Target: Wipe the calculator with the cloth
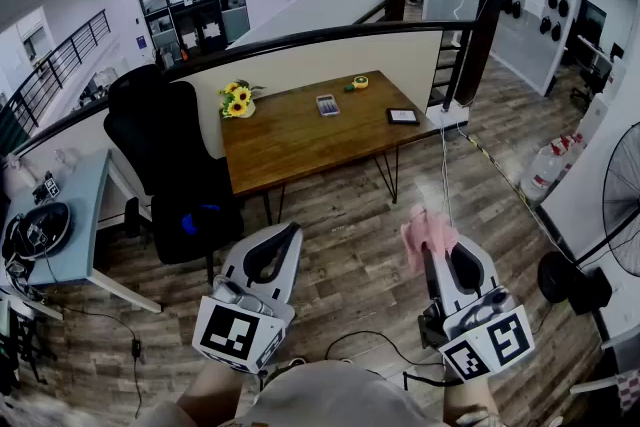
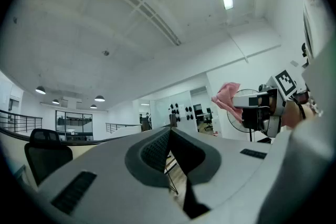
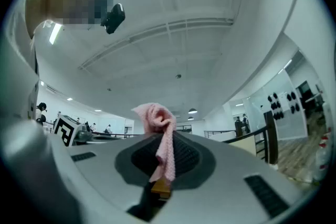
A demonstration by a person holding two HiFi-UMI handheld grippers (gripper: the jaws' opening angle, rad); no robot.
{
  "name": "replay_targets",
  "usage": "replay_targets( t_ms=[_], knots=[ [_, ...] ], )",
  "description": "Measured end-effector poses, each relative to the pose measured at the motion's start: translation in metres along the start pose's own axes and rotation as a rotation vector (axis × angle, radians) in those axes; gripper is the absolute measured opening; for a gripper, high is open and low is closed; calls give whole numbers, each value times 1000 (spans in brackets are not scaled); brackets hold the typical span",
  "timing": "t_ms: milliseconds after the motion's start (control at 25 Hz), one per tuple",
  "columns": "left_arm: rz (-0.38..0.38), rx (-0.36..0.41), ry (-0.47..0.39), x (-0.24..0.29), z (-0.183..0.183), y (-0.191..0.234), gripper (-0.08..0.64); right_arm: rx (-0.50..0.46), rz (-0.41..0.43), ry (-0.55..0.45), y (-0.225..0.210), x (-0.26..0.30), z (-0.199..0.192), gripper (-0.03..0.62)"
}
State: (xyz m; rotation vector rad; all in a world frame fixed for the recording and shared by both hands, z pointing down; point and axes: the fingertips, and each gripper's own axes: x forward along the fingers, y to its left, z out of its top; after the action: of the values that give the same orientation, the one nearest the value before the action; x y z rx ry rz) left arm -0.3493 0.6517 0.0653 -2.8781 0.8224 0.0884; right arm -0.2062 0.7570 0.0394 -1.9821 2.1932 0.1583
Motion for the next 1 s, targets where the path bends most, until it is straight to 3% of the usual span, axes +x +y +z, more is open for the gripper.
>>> replay_targets(
  t_ms=[680, 1000],
  knots=[
    [38, 19, 101, 22, -37, -24, 3, 34, 43, 87, -37, -6, -39, 38],
    [27, 30, 93, 52, -37, -14, 3, 26, 48, 80, -62, 17, -43, 38]
  ],
)
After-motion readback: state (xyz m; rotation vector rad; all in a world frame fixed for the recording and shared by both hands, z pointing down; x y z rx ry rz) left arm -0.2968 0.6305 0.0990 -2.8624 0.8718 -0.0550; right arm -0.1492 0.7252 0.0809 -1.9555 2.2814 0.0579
